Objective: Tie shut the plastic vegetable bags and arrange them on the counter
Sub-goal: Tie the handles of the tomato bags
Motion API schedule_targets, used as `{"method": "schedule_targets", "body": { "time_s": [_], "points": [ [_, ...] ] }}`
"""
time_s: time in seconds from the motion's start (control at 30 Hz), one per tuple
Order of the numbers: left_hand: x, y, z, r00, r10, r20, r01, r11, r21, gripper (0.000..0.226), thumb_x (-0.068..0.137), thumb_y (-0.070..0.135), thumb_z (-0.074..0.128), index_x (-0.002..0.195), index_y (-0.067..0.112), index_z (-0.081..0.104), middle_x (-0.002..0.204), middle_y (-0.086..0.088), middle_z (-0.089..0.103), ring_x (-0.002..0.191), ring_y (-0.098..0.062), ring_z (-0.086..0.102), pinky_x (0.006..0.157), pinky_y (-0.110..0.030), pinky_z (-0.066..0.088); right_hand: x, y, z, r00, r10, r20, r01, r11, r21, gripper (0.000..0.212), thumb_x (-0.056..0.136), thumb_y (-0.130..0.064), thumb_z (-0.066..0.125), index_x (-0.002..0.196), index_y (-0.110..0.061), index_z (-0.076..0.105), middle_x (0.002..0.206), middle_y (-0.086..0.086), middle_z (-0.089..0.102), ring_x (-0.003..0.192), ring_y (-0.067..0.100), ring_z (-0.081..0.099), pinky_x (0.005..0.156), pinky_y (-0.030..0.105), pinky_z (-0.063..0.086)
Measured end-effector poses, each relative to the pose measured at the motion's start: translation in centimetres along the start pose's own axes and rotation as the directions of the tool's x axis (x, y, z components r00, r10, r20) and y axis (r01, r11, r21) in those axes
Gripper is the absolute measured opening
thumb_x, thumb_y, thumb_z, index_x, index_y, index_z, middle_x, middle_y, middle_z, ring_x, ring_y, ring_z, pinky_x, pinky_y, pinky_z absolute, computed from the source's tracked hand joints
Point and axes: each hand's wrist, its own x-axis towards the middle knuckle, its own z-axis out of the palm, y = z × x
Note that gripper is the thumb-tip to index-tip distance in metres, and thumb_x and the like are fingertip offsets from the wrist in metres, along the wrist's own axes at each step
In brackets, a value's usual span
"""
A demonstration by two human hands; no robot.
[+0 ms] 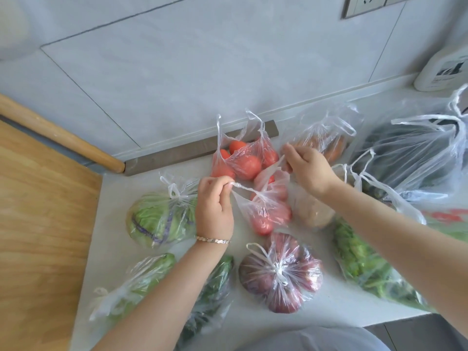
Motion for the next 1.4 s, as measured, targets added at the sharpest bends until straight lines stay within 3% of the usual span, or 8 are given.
{"method": "schedule_targets", "body": {
  "time_s": [0.23,0.4,0.53,0.63,0.73,1.2,1.3,1.4],
  "points": [
    [-0.6,0.3,-0.1,0.997,0.071,0.016,-0.069,0.993,-0.092,0.025,0.089,0.005,0.034,0.091,0.019,0.054,0.087,0.0,0.049,0.083,-0.007,0.062,0.072,-0.02,0.054,-0.7,-1.8,-0.3,0.99,-0.14,0.013,0.139,0.988,0.065,0.036,0.095,-0.025,0.043,0.059,-0.019,0.048,0.061,-0.006,0.053,0.058,0.002,0.047,0.059,0.012,0.036],
    [-0.3,0.9,-0.7,0.986,-0.154,-0.068,0.136,0.966,-0.222,0.025,0.095,0.02,0.032,0.077,0.031,0.045,0.075,0.014,0.052,0.07,0.001,0.06,0.068,-0.015,0.049,-0.8,-2.3,-1.0,0.983,-0.177,-0.055,0.183,0.974,0.133,0.023,0.093,-0.022,0.048,0.074,-0.012,0.053,0.071,-0.001,0.053,0.058,-0.002,0.043,0.058,0.009,0.035],
    [1.1,0.0,-0.8,0.921,-0.39,-0.012,0.356,0.854,-0.38,0.025,0.095,0.02,0.035,0.078,0.034,0.045,0.072,-0.017,0.056,0.059,-0.019,0.061,0.065,-0.039,0.053,-1.2,-1.0,-0.2,0.965,-0.259,-0.048,0.262,0.964,0.043,0.019,0.089,-0.016,0.056,0.082,0.001,0.057,0.085,-0.003,0.047,0.085,0.011,0.049,0.076,0.008,0.037],
    [1.0,-0.3,-0.7,0.924,-0.381,0.022,0.367,0.871,-0.326,0.028,0.097,0.006,0.03,0.078,0.021,0.043,0.066,-0.011,0.047,0.044,-0.001,0.047,0.058,-0.021,0.051,-1.8,0.8,0.6,0.973,-0.229,0.03,0.221,0.962,0.162,0.012,0.088,-0.019,0.057,0.08,-0.011,0.055,0.083,-0.01,0.05,0.085,0.008,0.051,0.084,0.022,0.041],
    [1.2,-0.7,-1.0,0.96,-0.278,0.008,0.276,0.946,-0.17,0.02,0.094,0.006,0.034,0.089,0.001,0.053,0.081,0.002,0.047,0.07,0.004,0.047,0.071,0.0,0.035,-2.1,1.8,1.2,0.967,-0.249,0.061,0.226,0.941,0.251,0.017,0.093,-0.017,0.048,0.083,-0.029,0.053,0.082,-0.015,0.058,0.084,0.003,0.057,0.084,0.022,0.043],
    [5.6,-0.2,0.9,0.955,-0.069,0.288,0.138,0.964,-0.226,0.017,0.092,0.01,0.045,0.084,0.021,0.055,0.08,0.01,0.06,0.075,0.004,0.057,0.072,-0.007,0.044,3.4,1.1,6.5,0.977,0.005,0.215,-0.083,0.932,0.353,0.017,0.081,0.007,0.058,0.084,-0.004,0.07,0.038,-0.013,0.055,0.036,-0.001,0.045,0.044,0.008,0.037],
    [7.6,-0.7,1.3,0.943,-0.049,0.328,0.112,0.978,-0.176,0.016,0.09,0.011,0.047,0.083,0.019,0.06,0.078,0.015,0.056,0.071,0.011,0.053,0.069,-0.002,0.039,3.8,1.2,6.7,0.93,-0.027,0.365,-0.107,0.933,0.343,0.038,0.079,0.014,0.048,0.061,-0.016,0.062,0.045,-0.014,0.057,0.044,-0.003,0.045,0.052,0.014,0.037],
    [9.3,-1.7,2.2,0.909,-0.104,0.404,0.173,0.975,-0.137,0.018,0.09,0.005,0.05,0.081,0.017,0.06,0.08,0.01,0.059,0.069,0.017,0.051,0.069,0.001,0.035,4.4,2.1,6.9,0.889,-0.062,0.454,-0.131,0.914,0.383,0.011,0.079,-0.002,0.062,0.073,0.007,0.063,0.065,0.013,0.061,0.064,0.013,0.051,0.063,0.024,0.04]
  ]
}}
